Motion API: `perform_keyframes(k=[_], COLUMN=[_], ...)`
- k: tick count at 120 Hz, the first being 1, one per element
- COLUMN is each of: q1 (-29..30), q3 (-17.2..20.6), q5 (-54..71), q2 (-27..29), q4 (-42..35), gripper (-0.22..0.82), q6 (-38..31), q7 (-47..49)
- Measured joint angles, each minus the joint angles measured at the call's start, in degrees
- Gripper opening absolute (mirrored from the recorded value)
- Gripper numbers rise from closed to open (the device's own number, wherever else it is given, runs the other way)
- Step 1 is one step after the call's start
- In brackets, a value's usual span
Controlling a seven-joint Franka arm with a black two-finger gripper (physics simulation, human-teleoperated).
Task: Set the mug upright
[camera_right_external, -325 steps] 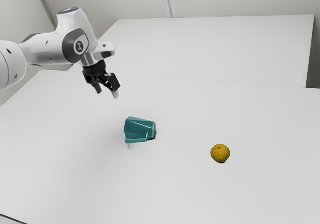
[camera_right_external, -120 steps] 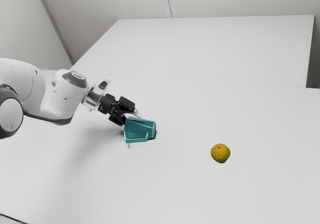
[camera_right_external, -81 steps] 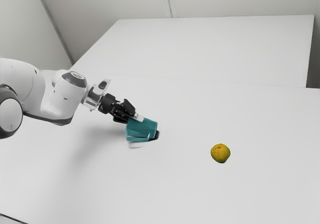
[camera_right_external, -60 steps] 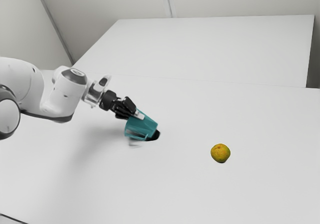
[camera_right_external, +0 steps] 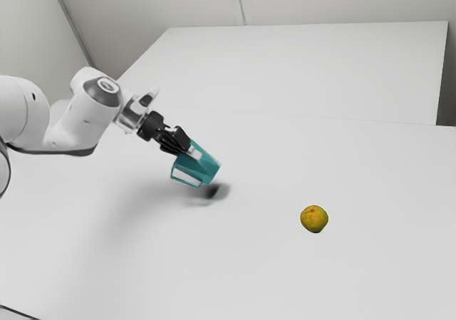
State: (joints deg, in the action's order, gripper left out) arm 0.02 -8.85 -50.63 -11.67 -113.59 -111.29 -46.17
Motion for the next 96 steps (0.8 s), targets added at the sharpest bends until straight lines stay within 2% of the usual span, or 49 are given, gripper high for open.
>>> perform_keyframes(k=[50, 96], q1=[-4.57, -9.34], q3=[0.01, 0.02], q5=[28.83, 45.77], q2=[4.20, 5.89], q4=[-0.05, -5.36], gripper=[-0.17, -0.18], q6=[-3.66, -9.36], q7=[6.35, 14.62])
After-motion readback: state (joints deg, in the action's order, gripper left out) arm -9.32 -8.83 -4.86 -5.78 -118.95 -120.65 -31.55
